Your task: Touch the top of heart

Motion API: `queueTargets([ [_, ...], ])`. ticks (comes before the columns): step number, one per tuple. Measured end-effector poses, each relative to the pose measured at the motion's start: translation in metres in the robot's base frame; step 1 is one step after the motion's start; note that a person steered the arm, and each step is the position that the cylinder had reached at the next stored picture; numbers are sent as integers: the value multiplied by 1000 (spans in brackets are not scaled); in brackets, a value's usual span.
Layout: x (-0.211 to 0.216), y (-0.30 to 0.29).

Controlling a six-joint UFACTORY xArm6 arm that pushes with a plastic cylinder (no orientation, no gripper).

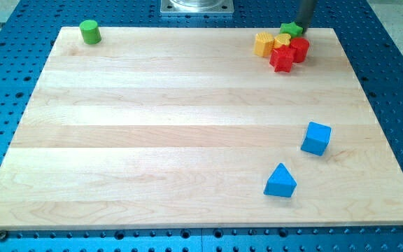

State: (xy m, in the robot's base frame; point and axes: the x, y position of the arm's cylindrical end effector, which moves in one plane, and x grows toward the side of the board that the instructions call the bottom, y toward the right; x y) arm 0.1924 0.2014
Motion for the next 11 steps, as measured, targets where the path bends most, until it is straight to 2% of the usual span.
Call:
queueTargets([
  [2, 90, -100],
  [3, 175, -134],
  [4, 202, -136],
  [6, 167, -6],
  [7, 125, 4],
  [8, 105, 15],
  [9, 97, 5],
  [10, 99, 44],
  [11, 51, 56],
])
